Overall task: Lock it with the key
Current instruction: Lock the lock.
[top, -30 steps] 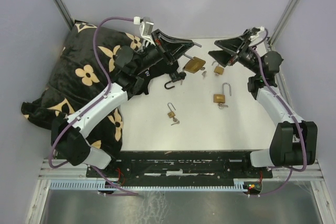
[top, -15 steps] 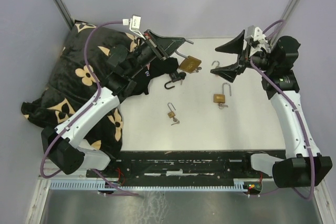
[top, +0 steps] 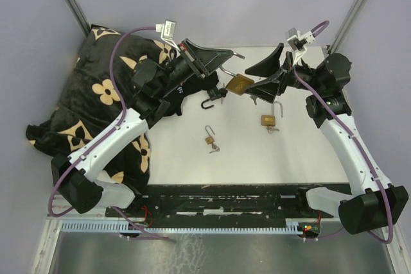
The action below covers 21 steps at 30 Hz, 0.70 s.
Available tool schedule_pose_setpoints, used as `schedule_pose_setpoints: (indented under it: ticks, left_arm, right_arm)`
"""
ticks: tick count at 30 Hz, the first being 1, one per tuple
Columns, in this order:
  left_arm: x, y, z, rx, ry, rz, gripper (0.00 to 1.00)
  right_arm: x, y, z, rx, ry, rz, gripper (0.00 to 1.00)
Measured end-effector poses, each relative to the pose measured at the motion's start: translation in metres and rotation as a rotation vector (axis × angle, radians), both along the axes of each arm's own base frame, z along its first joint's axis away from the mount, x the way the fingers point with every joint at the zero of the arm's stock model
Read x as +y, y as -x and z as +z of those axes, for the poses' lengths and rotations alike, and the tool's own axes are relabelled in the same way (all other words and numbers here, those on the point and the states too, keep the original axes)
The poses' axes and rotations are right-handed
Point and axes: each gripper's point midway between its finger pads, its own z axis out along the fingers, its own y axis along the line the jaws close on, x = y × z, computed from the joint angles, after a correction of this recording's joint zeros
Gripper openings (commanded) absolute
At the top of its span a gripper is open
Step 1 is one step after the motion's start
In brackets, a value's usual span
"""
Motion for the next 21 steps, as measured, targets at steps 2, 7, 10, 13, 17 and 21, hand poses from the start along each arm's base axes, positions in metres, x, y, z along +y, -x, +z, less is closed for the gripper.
schedule_pose_setpoints:
  ticks: [2,7,10,13,17,21]
  left_arm:
    - [-0.001,0.004,0.001,-0.004,0.01,-0.012,0.03]
    - [-0.006,0.012,0.005,-0.003,0.027,-0.038,0.03]
    - [-0.007,0.016,0.009,-0.016,0.038,-0.046,0.03]
    - [-0.007,0.016,0.01,-0.019,0.042,-0.046,0.05]
    - [-0.006,0.01,0.003,-0.006,0.043,-0.023,0.17]
    - [-0.002,0.014,-0.004,-0.027,0.026,-0.005,0.29]
  right_arm:
    - [0.002,0.001,0.003,0.025,-0.014,0.0,0.78]
    - [0.01,0.008,0.004,0.053,-0.022,0.028,0.61]
    - [0.014,0.012,0.002,0.068,-0.019,0.046,0.43]
    - [0.016,0.017,0.0,0.085,-0.012,0.068,0.17]
    - [0.017,0.023,0.0,0.127,-0.006,0.087,0.02]
    - [0.018,0.031,-0.002,0.265,-0.01,0.115,0.02]
